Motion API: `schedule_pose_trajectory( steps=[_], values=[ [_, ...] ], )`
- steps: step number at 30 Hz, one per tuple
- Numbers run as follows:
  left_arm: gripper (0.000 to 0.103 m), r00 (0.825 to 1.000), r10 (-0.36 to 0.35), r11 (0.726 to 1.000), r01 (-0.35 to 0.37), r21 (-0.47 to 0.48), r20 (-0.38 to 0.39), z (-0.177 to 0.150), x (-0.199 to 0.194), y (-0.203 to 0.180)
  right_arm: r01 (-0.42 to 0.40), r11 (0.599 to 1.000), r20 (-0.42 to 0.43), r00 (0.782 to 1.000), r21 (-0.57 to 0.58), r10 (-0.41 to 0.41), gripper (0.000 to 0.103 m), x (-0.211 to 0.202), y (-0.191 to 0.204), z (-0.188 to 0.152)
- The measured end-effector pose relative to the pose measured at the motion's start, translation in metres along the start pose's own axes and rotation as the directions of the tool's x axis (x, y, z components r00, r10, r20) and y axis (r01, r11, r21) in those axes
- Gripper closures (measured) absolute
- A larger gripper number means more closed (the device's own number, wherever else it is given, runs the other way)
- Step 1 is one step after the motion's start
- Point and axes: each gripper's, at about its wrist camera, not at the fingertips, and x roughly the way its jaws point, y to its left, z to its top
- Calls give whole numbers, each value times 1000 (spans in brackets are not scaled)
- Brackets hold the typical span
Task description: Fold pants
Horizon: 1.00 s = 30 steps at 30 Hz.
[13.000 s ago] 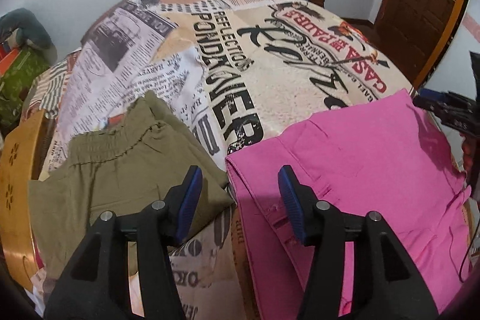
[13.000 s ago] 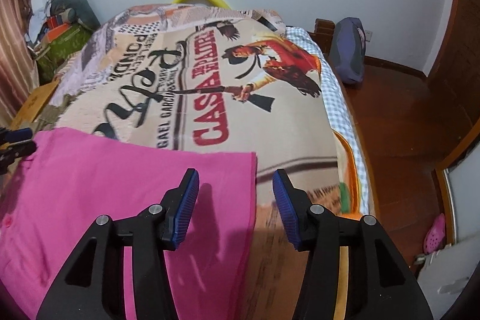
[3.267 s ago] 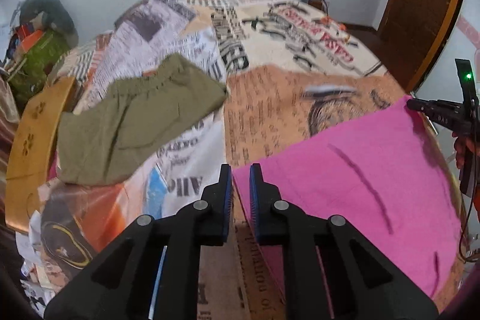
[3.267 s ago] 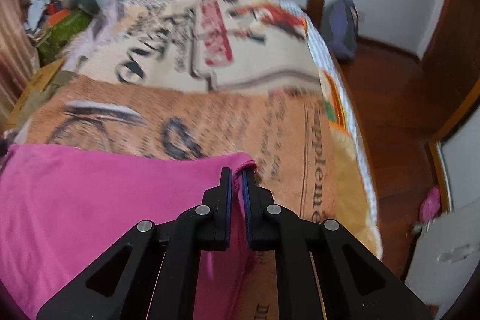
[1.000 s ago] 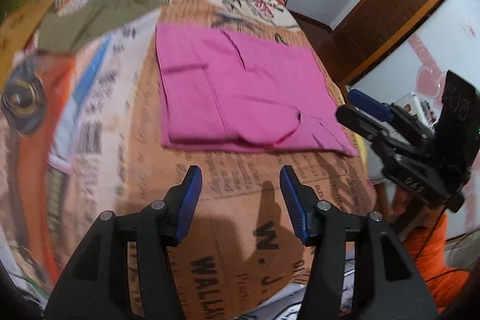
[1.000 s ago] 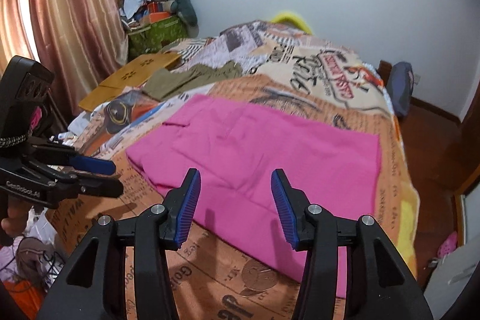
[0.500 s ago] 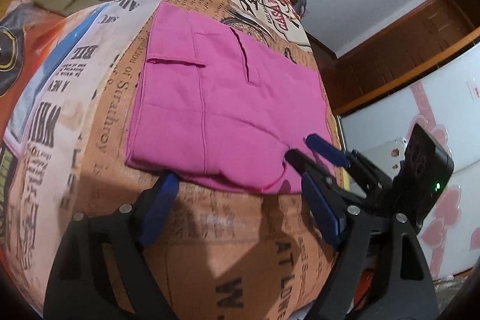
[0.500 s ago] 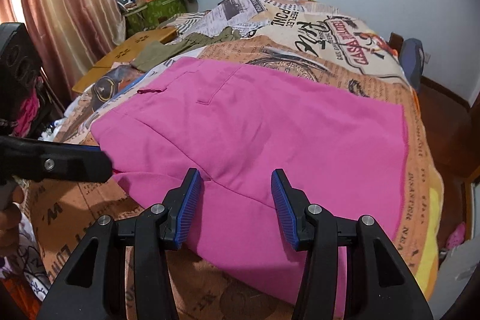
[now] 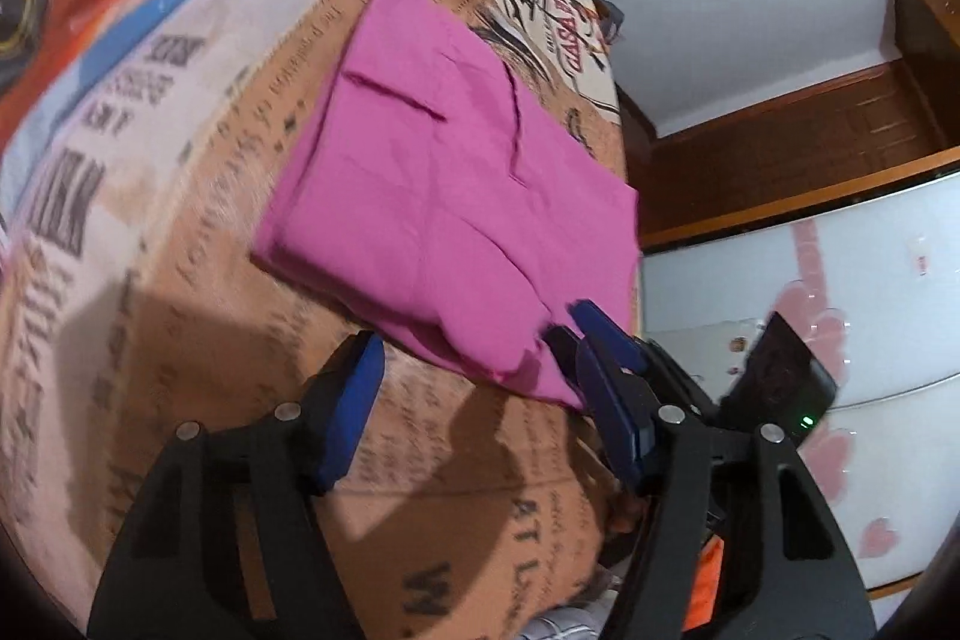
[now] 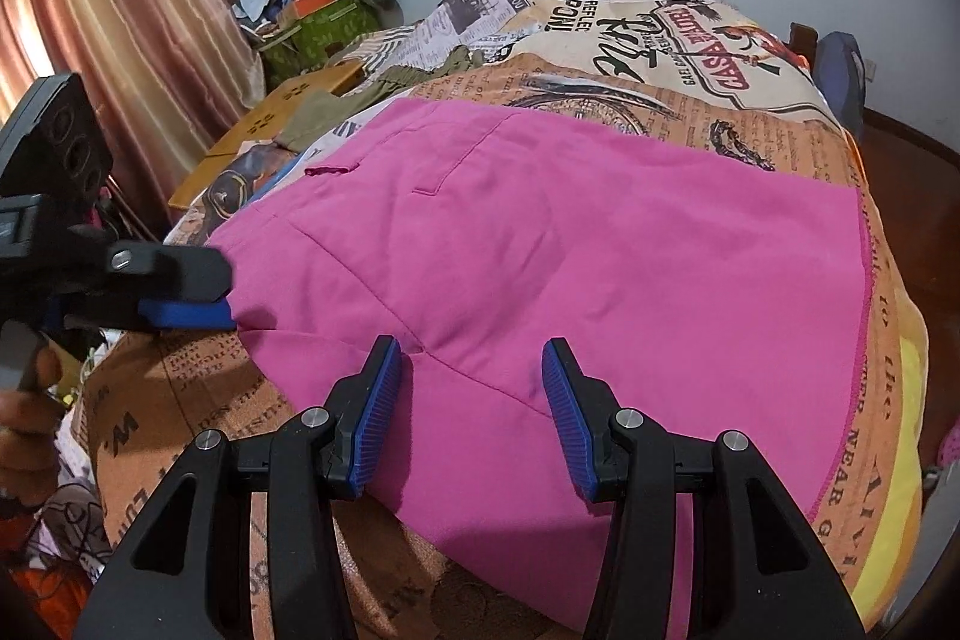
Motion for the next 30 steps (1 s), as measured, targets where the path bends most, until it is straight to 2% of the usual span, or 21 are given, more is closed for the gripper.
schedule_pose_trajectory(
  steps=[7,9,12,15,17,22,27,28,30],
  values=[
    [38,997,-34,995,41,-92,74,12,11,7,-4,1000,-3,1000,1,4,58,1,-1,1],
    [44,996,-10,996,18,-89,91,16,13,5,-7,1000,-3,1000,3,7,58,1,-1,1],
    [60,992,56,995,-47,-86,116,25,18,4,-14,1000,-7,1000,6,14,58,2,-2,1],
    [70,991,88,992,-78,-95,103,35,25,2,-15,1000,-8,1000,7,15,58,3,-3,1],
    [81,987,127,991,-123,-52,94,40,29,-4,-16,1000,-9,1000,10,16,58,3,-4,1],
    [91,980,168,984,-174,46,104,41,29,-14,2,1000,-16,1000,1,-2,58,1,-1,2],
    [92,957,224,962,-247,112,185,29,4,-14,-40,999,-29,999,-28,40,58,3,15,6],
    [93,948,240,956,-268,120,209,24,-6,-12,-53,998,-31,998,-44,52,57,5,23,8],
    [93,916,292,932,-337,135,276,16,-25,-8,-63,995,-36,998,-72,61,57,8,35,11]
  ],
)
